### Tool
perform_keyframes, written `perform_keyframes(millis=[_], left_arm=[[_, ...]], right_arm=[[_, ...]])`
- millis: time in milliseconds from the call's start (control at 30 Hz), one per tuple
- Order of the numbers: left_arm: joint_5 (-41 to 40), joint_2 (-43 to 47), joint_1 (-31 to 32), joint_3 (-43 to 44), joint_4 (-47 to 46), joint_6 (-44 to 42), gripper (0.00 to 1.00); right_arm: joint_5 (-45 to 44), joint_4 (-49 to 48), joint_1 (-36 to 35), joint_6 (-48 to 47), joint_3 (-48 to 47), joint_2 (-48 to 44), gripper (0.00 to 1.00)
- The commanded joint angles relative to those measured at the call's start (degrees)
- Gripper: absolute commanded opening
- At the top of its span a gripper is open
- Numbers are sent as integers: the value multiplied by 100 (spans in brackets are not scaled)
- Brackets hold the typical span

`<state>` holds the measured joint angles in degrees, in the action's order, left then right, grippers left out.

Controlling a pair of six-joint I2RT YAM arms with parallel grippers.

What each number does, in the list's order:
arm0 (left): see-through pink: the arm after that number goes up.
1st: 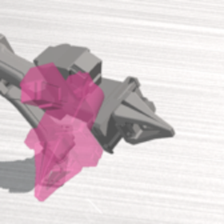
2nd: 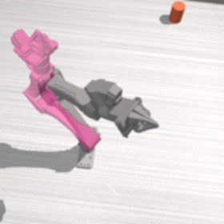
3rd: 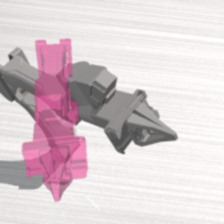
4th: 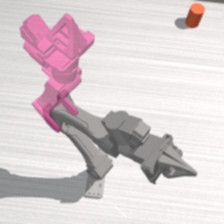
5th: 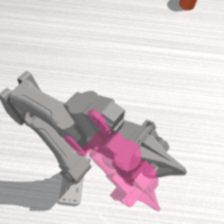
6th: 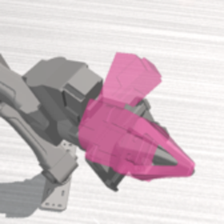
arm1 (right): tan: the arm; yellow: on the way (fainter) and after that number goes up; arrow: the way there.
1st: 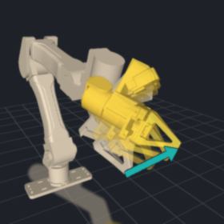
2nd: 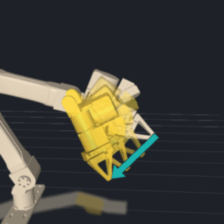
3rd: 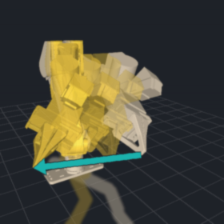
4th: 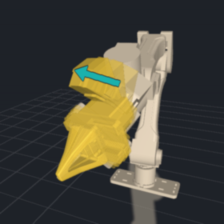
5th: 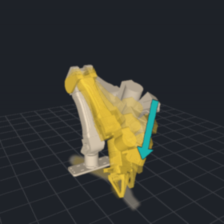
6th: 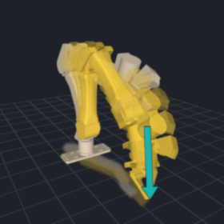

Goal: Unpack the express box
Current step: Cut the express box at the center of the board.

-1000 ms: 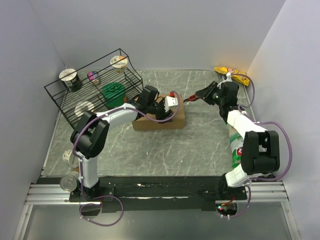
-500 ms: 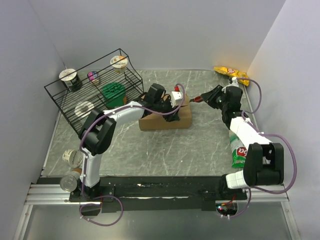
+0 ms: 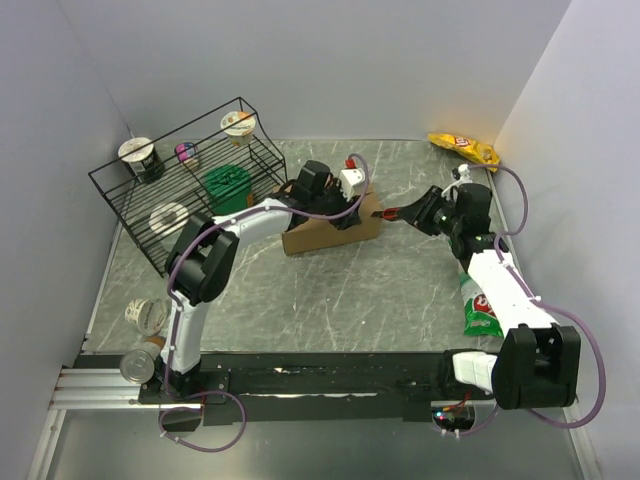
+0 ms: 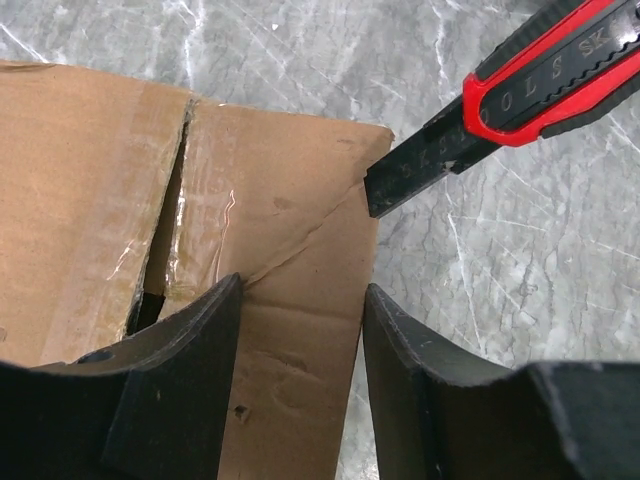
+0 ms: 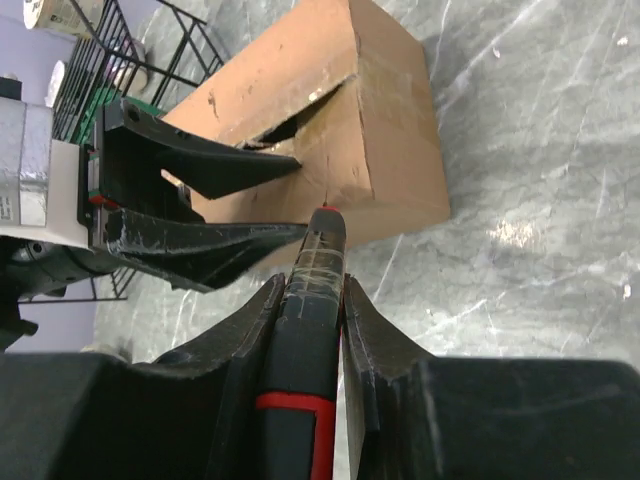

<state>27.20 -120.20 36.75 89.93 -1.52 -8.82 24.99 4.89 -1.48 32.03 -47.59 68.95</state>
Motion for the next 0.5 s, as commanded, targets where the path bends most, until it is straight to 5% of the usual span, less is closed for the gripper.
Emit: perform_keyframes(millis=[0, 167, 467], left_arm=[[-884, -65, -265, 86, -323, 311, 45], [-427, 224, -274, -264, -165, -190, 47], [750, 1050, -283, -1328, 134, -1095, 48]], right_arm=[[964, 1558, 121, -451, -145, -197, 0], [1130, 1612, 867, -882, -591, -233, 0], [1025, -425, 974, -621, -1076, 671, 0]])
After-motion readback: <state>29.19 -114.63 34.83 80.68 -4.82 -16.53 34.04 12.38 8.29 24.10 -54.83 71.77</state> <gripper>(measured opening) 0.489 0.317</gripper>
